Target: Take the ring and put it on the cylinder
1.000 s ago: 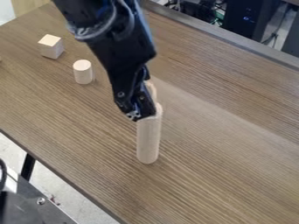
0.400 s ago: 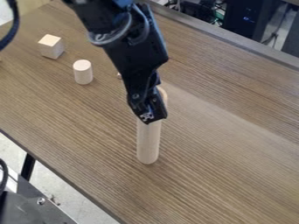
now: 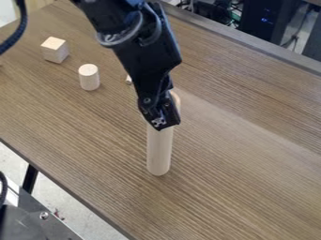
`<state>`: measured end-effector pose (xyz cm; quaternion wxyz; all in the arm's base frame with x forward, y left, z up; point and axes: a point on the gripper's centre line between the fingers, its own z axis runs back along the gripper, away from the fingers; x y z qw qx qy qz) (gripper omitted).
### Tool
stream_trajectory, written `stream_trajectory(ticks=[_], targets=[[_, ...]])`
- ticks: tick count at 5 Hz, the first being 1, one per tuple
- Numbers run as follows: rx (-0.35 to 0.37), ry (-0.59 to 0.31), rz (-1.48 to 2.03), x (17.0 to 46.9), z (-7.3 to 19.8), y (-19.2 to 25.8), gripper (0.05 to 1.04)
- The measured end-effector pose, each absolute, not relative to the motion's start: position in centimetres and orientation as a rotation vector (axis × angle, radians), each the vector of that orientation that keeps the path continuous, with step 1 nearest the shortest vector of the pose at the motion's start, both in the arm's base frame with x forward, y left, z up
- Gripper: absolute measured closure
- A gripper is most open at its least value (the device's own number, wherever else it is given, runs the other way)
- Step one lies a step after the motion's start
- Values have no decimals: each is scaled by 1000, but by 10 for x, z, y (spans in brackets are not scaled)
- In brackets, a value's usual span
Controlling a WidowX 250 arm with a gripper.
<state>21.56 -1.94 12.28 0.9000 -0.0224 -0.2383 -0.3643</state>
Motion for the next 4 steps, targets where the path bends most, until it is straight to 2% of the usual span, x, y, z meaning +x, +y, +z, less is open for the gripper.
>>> stream_trajectory(ticks=[1,2,4], targets=[[-47,-494,-755,217,122,-19,271],[-46,-491,-749,217,121,-18,77],[-32,-488,-738,215,123,-16,83]])
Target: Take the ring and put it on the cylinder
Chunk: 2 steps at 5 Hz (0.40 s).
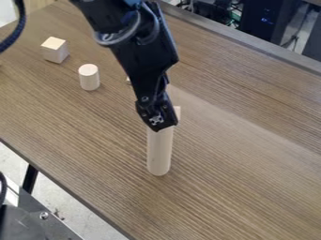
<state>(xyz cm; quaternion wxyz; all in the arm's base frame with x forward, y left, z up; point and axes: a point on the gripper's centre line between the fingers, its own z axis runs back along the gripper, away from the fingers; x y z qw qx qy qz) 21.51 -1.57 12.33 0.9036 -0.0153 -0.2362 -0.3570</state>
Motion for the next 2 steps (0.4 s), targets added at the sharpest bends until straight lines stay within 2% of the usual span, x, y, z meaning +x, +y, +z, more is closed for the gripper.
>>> stream_trajectory(ticks=[2], targets=[[-33,-512,-736,211,132,-18,83]])
